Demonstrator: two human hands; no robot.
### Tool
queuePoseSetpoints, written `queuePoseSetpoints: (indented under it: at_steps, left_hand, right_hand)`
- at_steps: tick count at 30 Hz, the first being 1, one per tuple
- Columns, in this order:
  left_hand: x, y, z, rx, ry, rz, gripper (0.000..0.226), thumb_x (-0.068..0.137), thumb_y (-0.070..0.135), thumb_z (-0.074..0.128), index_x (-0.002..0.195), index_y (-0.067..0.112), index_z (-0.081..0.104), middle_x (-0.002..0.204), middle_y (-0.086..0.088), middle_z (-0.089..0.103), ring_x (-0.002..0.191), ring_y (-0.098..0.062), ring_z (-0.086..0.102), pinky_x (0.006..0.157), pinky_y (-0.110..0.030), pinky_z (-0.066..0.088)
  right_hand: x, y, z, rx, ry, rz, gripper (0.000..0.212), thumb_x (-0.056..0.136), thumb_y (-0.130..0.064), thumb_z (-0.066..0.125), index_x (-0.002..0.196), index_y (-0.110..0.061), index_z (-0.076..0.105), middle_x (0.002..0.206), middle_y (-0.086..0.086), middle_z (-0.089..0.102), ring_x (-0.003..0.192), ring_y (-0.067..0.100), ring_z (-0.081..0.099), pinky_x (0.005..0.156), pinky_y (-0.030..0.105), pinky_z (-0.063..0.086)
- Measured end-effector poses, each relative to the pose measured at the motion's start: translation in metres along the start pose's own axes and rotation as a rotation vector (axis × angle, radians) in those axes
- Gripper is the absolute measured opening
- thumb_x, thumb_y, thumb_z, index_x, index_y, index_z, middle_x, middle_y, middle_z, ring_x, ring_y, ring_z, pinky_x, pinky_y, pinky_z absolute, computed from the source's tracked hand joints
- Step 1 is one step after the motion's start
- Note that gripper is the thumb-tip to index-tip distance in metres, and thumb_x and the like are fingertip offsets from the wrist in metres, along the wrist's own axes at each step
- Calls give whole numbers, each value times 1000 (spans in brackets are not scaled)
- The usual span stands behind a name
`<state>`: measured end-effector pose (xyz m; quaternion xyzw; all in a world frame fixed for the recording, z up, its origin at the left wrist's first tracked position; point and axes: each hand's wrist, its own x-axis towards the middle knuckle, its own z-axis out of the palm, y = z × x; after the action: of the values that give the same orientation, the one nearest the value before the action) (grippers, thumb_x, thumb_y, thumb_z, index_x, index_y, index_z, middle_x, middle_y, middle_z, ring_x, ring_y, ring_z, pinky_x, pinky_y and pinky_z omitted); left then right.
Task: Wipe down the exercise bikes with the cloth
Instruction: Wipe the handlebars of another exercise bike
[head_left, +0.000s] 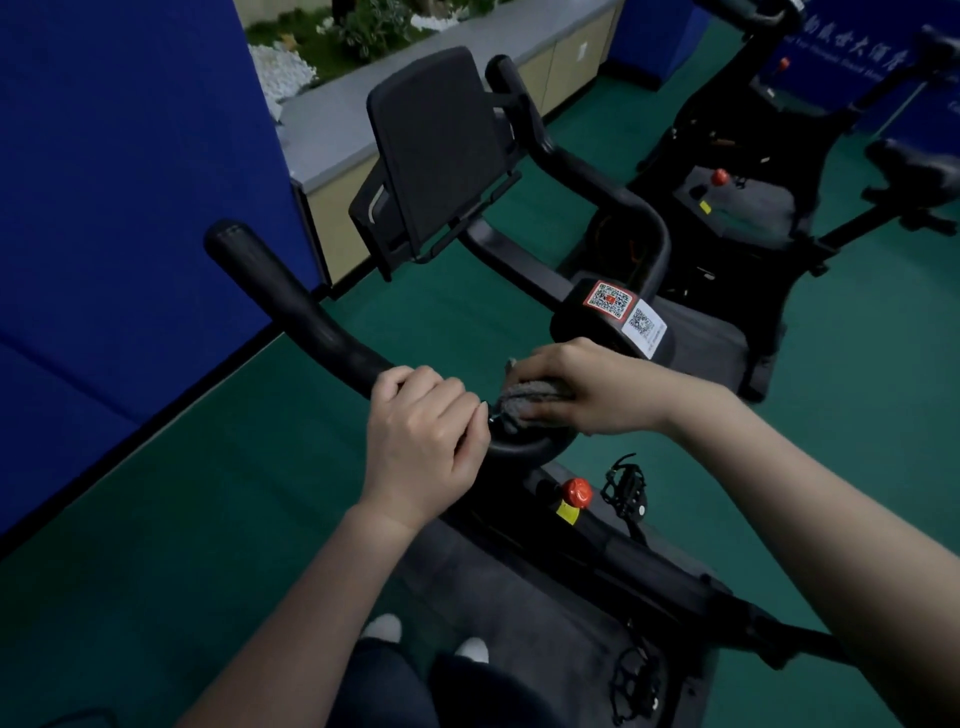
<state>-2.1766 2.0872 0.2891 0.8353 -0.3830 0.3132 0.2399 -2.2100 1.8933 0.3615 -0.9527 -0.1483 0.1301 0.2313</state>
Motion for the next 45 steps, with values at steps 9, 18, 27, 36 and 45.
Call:
queuePoseSetpoints:
  at_steps: [9, 18, 27, 36, 45]
  left_hand:
    - [5, -2, -15, -87, -212, 13, 32, 97, 32, 46, 76, 17, 65, 73, 6, 63, 76, -17, 55, 85, -34, 34]
    - [13, 10, -33, -436, -283, 169, 23, 95, 29, 51, 87, 14, 66, 82, 4, 64, 80, -17, 56, 83, -32, 38]
    - [0, 59, -27, -630, -484, 461, 24, 94, 31, 48, 93, 13, 63, 88, 2, 62, 82, -20, 56, 74, -33, 42]
    - [-48, 141, -31, -605, -727, 678, 35, 93, 43, 40, 103, 18, 62, 98, 8, 62, 90, -15, 59, 78, -32, 46]
    - [-135, 287, -57, -473, -938, 888, 42, 97, 49, 38, 127, 23, 51, 127, 11, 54, 116, -14, 50, 100, -32, 33]
  right_hand:
    - [-24, -24, 41, -30, 599, 256, 24, 88, -16, 66, 111, -9, 67, 99, 7, 61, 91, 23, 59, 81, 22, 41]
    - [-63, -63, 77, 178, 1170, 674, 19, 88, -11, 65, 108, -13, 66, 97, 3, 65, 91, 11, 58, 82, 11, 40]
    - [-140, -108, 135, 291, 1377, 1055, 17, 87, -13, 66, 103, -18, 66, 97, 1, 69, 92, 14, 63, 86, 23, 46]
    - [-235, -152, 192, 362, 1553, 1272, 18, 85, -14, 67, 102, -21, 68, 98, -8, 69, 93, 6, 62, 86, 18, 45]
    - [-387, -202, 266, 403, 1665, 1394, 16, 85, -19, 66, 99, -27, 67, 93, -14, 68, 86, 7, 62, 73, 44, 56]
